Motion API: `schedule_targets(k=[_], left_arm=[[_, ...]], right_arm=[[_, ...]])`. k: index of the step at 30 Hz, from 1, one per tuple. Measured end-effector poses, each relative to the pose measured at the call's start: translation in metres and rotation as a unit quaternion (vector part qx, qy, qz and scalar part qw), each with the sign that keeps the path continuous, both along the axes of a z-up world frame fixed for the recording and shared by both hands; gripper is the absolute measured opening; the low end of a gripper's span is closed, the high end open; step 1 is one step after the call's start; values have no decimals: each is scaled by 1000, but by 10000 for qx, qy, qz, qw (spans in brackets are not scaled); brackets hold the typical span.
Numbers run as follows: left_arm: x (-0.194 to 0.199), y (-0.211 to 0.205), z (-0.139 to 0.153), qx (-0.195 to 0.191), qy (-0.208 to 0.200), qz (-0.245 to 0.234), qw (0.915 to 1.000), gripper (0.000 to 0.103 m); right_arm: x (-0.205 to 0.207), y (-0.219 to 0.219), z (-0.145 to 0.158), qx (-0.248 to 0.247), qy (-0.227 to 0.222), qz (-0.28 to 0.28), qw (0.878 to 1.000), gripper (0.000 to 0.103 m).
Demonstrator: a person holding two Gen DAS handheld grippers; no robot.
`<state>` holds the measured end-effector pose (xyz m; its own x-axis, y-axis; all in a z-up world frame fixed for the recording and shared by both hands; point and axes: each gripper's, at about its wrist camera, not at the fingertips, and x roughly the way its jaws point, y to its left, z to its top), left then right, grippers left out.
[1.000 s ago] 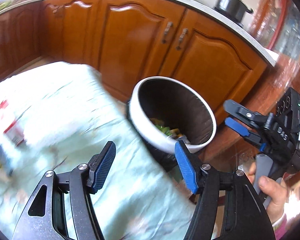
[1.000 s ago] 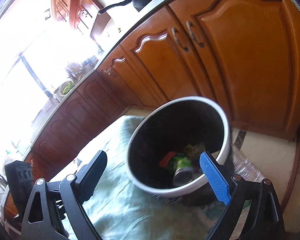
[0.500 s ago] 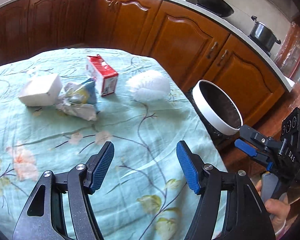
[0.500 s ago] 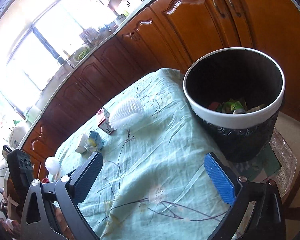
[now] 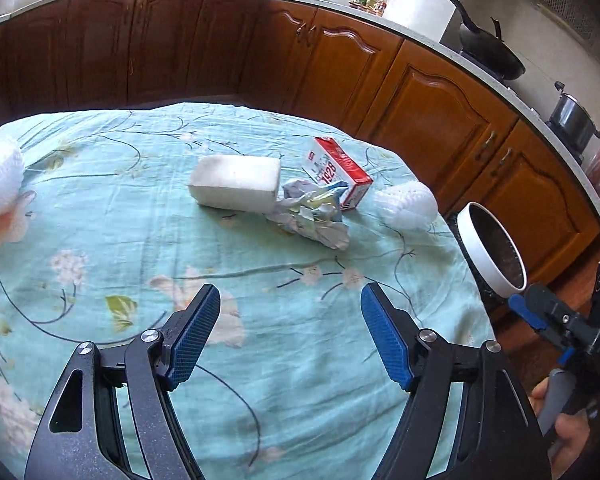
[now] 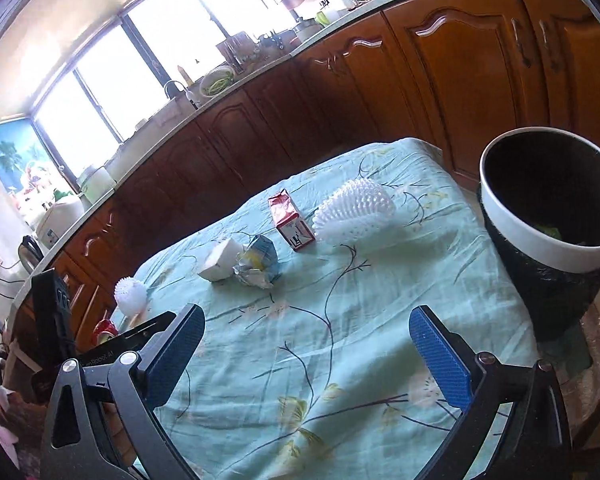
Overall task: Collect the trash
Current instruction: 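Move both open grippers back over the white foam block and foam net, then grasp the white foam block with the left gripper while the right grasps the white foam net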
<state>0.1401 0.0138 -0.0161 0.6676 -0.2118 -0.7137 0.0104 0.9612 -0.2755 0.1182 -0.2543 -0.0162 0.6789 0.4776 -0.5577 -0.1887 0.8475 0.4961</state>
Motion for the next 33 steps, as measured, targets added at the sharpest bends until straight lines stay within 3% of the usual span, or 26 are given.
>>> schedule_targets(k=[4, 10, 12, 17, 23, 27, 28, 30, 32, 33], left_arm=[[13, 13, 3, 469, -93, -182, 9987, 77], [59, 28, -8, 1060, 13, -941, 9899, 78], [76, 27, -11, 1295, 42, -1252, 9836, 78], [114, 18, -20, 1923, -45, -2057, 9595, 79], [147, 10, -29, 1984, 58, -2647, 9437, 83], [152, 2, -36, 2107, 27, -2704, 9394, 85], [151, 1, -35, 2149, -30, -2656, 9398, 82], [149, 0, -35, 2145, -95, -2584, 9419, 77], [146, 0, -35, 2174, -105, -2508, 9433, 73], [144, 0, -36, 2213, -94, -2469, 9434, 72]], right_arm=[[23, 14, -20, -154, 702, 362, 9968, 103], [55, 6, -23, 108, 945, 304, 9950, 103], [67, 3, -21, -91, 1013, 120, 9947, 103], [97, -6, -23, -50, 1001, -18, 9950, 103], [128, -4, -31, -90, 974, -55, 9952, 103], [142, -1, -38, -169, 924, -100, 9955, 99], [143, -1, -39, -189, 868, -108, 9960, 93], [143, 0, -41, -270, 784, -123, 9965, 68], [144, 1, -43, -273, 814, -93, 9963, 19], [144, 0, -44, -254, 839, -54, 9961, 9]])
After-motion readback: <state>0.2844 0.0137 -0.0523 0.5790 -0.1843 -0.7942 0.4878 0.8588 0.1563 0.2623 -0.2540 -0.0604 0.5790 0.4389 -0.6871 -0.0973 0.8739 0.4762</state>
